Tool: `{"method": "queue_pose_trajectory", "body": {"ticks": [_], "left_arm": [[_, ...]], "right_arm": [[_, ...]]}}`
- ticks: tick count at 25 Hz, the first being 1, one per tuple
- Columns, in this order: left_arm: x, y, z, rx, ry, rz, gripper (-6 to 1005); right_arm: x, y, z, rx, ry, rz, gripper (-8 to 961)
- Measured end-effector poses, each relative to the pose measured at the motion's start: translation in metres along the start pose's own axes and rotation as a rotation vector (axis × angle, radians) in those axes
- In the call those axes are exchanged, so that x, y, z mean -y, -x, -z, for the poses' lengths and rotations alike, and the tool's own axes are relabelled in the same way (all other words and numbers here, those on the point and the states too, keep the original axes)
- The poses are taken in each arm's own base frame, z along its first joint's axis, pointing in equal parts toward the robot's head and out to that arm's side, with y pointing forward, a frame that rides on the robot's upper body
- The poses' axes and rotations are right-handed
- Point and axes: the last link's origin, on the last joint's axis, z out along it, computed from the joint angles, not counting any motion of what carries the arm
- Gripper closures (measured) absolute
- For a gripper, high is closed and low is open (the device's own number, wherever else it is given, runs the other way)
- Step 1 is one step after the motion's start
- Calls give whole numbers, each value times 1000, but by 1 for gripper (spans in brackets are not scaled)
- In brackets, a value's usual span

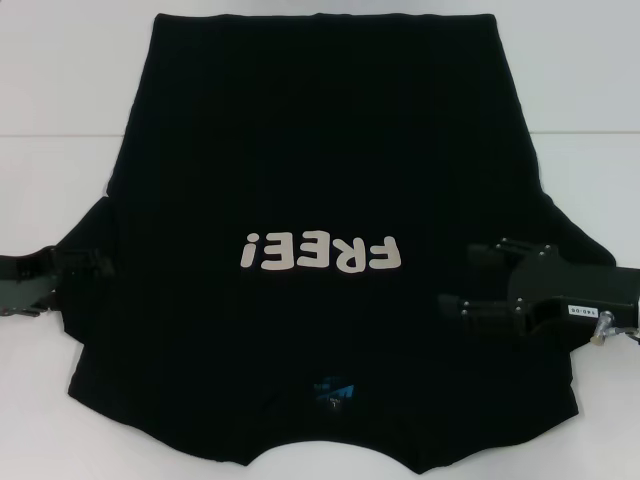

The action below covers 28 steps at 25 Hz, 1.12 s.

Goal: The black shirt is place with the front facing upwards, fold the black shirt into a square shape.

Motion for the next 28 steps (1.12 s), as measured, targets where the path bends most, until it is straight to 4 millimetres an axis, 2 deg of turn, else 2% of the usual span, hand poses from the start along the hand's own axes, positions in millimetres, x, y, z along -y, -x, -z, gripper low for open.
{"method": "queue_pose_trajectory", "body": {"ticks": [8, 22, 27, 28], "left_arm": [[-2, -1, -2, -2, -15, -20, 208], [1, -2, 0, -8, -26, -18, 643], [5, -3, 1, -23, -41, -20, 879], [6, -3, 1, -26, -44, -22, 896]], "right_arm": [[0, 0, 0, 2, 2, -1, 23], [0, 1, 0, 1, 4, -12, 24], [0, 1, 0, 1, 4, -13, 24], [0, 1, 0, 1, 4, -13, 24]]}}
